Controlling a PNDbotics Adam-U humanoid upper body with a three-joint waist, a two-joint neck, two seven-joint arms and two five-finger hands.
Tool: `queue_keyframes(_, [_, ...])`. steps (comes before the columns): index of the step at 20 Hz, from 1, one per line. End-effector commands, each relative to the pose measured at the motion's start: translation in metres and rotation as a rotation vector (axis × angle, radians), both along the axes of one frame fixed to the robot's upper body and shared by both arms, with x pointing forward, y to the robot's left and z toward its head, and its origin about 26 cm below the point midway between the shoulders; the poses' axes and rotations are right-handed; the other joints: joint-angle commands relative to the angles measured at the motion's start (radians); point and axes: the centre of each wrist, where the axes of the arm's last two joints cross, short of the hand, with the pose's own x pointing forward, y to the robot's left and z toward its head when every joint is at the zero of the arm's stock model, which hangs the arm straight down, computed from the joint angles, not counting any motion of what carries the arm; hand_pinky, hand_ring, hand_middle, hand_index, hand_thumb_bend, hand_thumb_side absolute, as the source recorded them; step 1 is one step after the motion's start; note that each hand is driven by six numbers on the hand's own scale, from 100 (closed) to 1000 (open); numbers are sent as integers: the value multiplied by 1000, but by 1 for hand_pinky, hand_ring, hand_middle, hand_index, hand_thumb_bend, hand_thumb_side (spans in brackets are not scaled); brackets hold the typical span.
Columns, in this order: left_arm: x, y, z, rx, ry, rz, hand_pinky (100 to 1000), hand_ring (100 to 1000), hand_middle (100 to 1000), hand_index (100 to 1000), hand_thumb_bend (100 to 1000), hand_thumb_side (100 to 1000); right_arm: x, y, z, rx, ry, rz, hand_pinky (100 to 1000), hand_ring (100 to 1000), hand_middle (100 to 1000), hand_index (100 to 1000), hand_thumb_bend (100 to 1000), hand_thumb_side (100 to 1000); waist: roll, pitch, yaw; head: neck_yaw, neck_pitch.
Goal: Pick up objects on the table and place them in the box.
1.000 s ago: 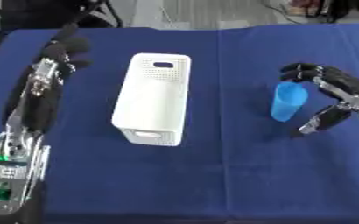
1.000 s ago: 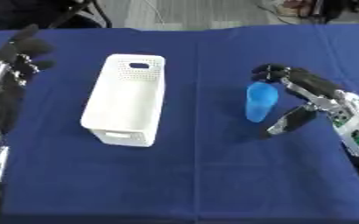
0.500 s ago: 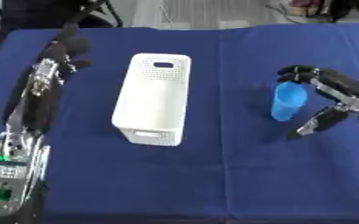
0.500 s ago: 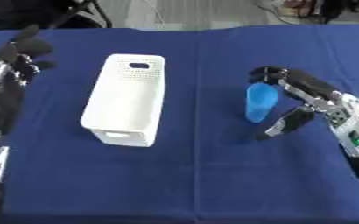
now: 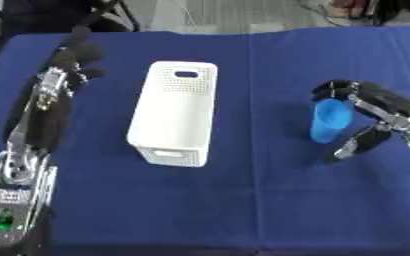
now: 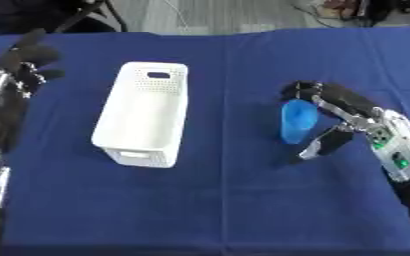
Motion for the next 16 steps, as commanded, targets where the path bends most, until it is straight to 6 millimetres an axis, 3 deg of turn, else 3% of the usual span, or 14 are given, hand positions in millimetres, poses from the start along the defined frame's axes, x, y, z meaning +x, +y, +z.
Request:
queue_keyframes(1, [0, -1, 7, 13, -26, -9, 803, 877, 991, 825, 100, 1000, 1, -1, 7, -8, -19, 9, 508, 516, 812, 803, 944, 395, -2, -13, -1, -9, -4])
queue_keyframes(16, [0, -2, 7, 19, -25, -14, 805, 878, 994, 825, 100, 1000, 0, -3, 2, -9, -13, 8, 365, 392, 702, 696, 895, 378, -1, -13, -2, -10, -4])
